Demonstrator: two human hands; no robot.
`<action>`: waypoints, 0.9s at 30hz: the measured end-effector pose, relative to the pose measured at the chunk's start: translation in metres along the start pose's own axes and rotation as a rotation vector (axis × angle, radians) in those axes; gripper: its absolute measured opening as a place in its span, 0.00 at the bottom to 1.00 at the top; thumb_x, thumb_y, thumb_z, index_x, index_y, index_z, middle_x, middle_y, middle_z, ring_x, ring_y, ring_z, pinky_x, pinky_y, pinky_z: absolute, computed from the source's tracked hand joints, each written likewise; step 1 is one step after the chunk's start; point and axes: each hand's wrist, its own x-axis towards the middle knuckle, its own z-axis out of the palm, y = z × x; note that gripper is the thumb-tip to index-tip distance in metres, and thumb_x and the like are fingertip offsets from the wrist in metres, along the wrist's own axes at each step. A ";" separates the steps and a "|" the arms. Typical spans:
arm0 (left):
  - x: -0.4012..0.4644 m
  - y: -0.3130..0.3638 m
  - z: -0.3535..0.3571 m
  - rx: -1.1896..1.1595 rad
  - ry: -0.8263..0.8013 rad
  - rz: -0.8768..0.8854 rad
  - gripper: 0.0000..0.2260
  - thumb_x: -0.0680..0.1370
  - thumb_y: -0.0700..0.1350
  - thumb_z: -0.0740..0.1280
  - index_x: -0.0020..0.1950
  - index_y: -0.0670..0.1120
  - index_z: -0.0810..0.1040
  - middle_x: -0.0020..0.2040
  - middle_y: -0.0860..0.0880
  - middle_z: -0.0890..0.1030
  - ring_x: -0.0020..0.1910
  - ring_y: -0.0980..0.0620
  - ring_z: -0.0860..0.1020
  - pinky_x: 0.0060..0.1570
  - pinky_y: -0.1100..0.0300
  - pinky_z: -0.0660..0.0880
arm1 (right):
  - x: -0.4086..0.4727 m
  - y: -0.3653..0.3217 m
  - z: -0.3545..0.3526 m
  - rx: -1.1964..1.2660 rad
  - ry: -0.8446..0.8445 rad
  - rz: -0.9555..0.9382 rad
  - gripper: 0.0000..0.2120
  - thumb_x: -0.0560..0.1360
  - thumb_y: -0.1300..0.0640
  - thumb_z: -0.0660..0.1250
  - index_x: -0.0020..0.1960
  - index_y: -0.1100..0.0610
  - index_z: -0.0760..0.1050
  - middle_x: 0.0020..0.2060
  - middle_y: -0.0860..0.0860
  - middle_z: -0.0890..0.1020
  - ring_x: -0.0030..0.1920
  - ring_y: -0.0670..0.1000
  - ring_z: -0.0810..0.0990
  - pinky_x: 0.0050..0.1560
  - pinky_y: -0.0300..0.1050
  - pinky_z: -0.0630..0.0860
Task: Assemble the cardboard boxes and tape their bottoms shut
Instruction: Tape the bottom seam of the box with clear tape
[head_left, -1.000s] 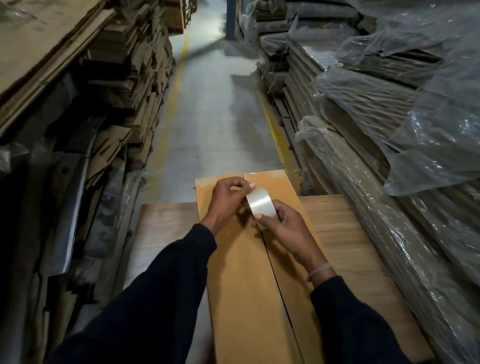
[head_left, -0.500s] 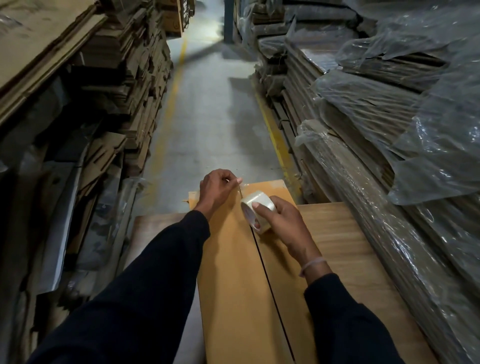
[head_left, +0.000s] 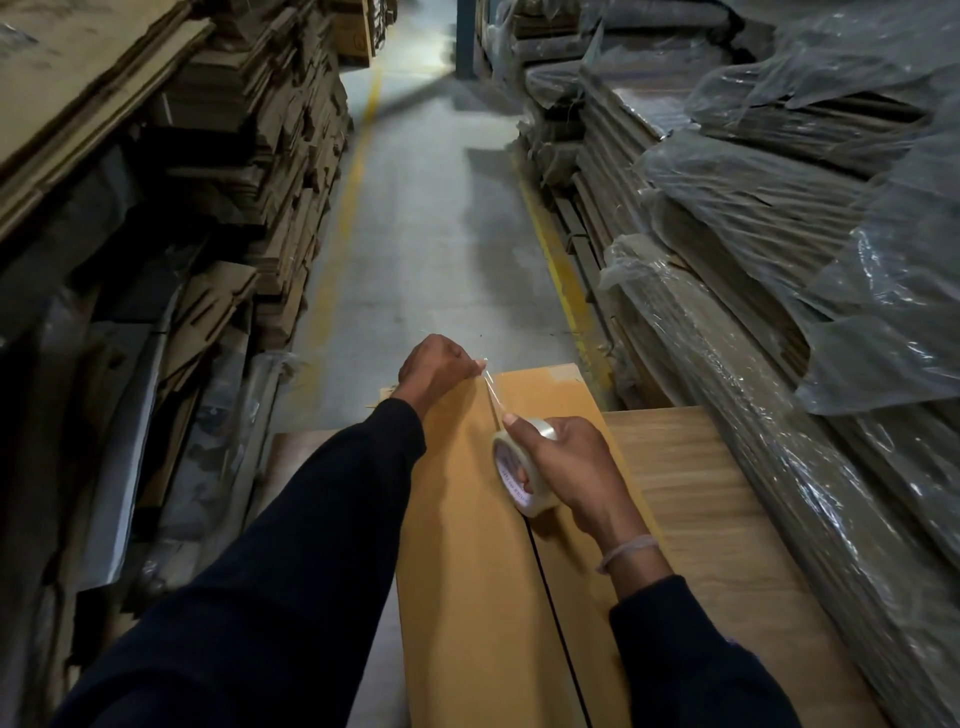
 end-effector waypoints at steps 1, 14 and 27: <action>0.000 0.004 -0.001 0.007 -0.011 -0.032 0.12 0.78 0.53 0.75 0.54 0.46 0.83 0.42 0.50 0.79 0.39 0.48 0.78 0.41 0.58 0.75 | -0.002 -0.001 0.000 -0.004 0.001 -0.005 0.28 0.81 0.43 0.69 0.26 0.55 0.75 0.24 0.52 0.80 0.25 0.46 0.76 0.34 0.39 0.71; -0.008 -0.004 0.004 -0.050 0.046 0.289 0.07 0.78 0.48 0.74 0.54 0.53 0.79 0.45 0.58 0.85 0.50 0.54 0.82 0.51 0.54 0.77 | -0.029 0.020 -0.004 0.376 -0.027 -0.046 0.17 0.79 0.46 0.71 0.52 0.61 0.81 0.47 0.64 0.85 0.43 0.53 0.82 0.44 0.47 0.78; -0.020 -0.012 -0.008 0.311 -0.105 0.557 0.15 0.88 0.56 0.56 0.63 0.53 0.81 0.59 0.49 0.85 0.56 0.46 0.81 0.52 0.53 0.74 | -0.043 0.015 -0.004 0.167 0.071 -0.018 0.23 0.81 0.42 0.70 0.46 0.63 0.82 0.34 0.55 0.86 0.33 0.48 0.83 0.37 0.39 0.78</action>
